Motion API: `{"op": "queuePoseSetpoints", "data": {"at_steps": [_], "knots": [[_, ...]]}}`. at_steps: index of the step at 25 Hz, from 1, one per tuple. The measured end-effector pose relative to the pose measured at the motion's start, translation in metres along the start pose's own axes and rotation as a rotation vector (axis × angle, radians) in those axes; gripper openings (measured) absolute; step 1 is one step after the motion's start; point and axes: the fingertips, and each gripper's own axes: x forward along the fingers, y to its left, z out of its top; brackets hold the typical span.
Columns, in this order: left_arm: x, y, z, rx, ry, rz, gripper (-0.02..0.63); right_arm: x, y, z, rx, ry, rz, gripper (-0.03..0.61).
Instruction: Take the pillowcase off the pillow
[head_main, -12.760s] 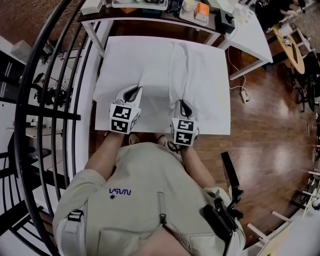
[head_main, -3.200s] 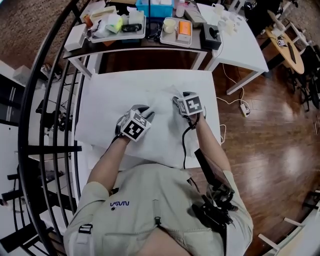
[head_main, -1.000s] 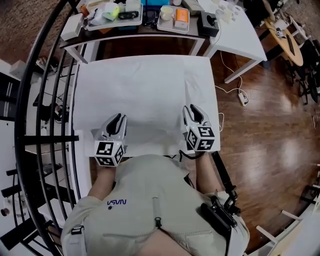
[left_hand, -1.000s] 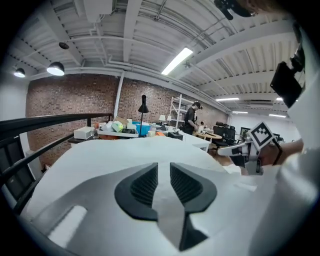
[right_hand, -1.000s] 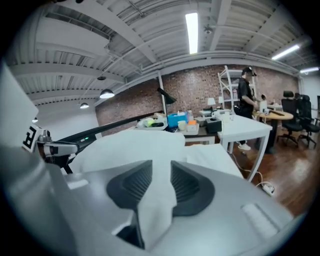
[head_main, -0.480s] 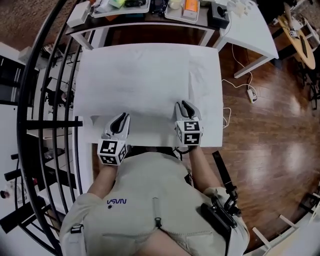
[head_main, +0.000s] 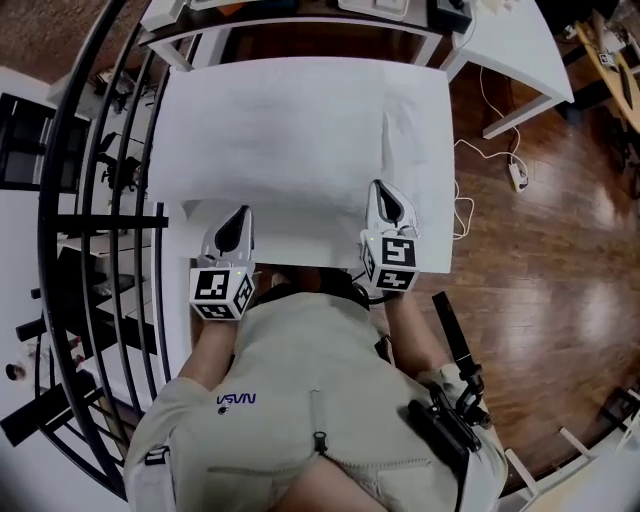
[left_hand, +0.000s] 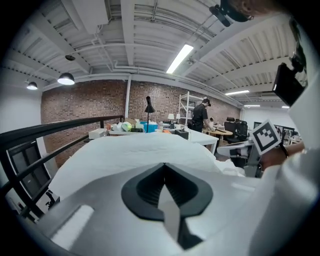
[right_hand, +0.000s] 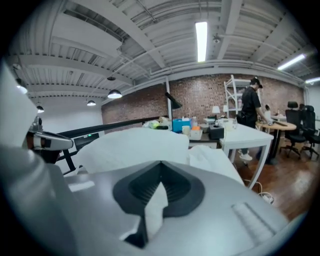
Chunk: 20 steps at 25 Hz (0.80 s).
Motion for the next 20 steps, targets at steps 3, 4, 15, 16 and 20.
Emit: {"op": "queuePoseSetpoints", "data": {"at_steps": [3,4,15,16,20], "knots": [[-0.003,0.001,0.026,0.008,-0.079,-0.016,0.006,-0.024,0.005,0.021,0.000,-0.070,-0.030,0.003],[-0.007,0.000,0.037,0.017,-0.108,-0.024,0.006,-0.033,0.006,0.029,-0.002,-0.093,-0.045,0.005],[-0.116,0.006,0.071,0.136,-0.265,-0.151,0.005,-0.138,0.091,0.072,-0.016,-0.227,-0.172,0.003],[-0.123,0.007,0.068,0.138,-0.270,-0.175,0.006,-0.143,0.100,0.070,-0.023,-0.222,-0.189,0.003],[-0.144,0.005,0.049,0.142,-0.264,-0.235,0.005,-0.152,0.129,0.063,-0.040,-0.202,-0.208,0.004]]}}
